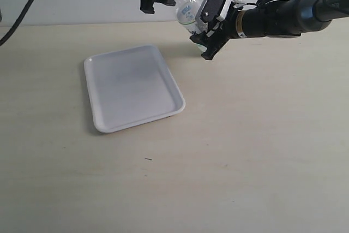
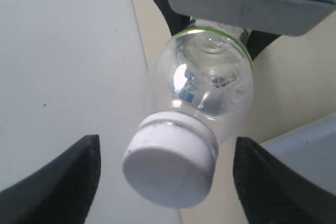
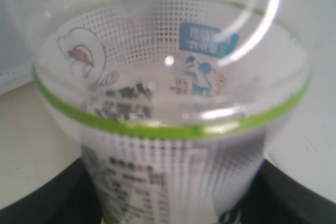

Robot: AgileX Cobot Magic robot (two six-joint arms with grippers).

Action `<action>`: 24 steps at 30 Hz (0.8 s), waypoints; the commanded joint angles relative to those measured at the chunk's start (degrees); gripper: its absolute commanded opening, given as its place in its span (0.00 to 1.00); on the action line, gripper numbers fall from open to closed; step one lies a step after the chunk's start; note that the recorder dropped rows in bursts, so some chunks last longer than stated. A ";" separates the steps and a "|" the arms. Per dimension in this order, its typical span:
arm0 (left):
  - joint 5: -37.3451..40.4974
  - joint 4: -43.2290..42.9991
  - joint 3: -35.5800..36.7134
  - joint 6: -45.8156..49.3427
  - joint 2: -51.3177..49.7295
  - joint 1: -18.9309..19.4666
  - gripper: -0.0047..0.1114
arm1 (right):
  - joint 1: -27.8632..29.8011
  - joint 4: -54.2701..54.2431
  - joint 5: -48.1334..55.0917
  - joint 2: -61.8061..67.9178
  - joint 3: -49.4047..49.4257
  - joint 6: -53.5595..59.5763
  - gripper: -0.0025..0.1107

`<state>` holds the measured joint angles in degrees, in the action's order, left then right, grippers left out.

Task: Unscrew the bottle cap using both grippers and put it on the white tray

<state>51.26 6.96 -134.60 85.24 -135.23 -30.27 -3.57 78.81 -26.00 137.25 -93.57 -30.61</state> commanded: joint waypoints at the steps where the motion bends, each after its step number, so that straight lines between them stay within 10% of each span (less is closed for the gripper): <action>1: -0.86 0.74 -0.03 0.04 -0.77 0.07 0.63 | 0.17 1.35 0.12 0.70 0.54 -0.32 0.02; 24: 0.08 -0.76 -0.03 -1.74 0.72 0.46 0.57 | 0.17 2.21 0.88 0.70 0.54 -0.49 0.02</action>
<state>50.97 6.26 -134.60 84.14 -135.27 -29.98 -3.57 79.42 -26.24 137.25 -93.57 -30.61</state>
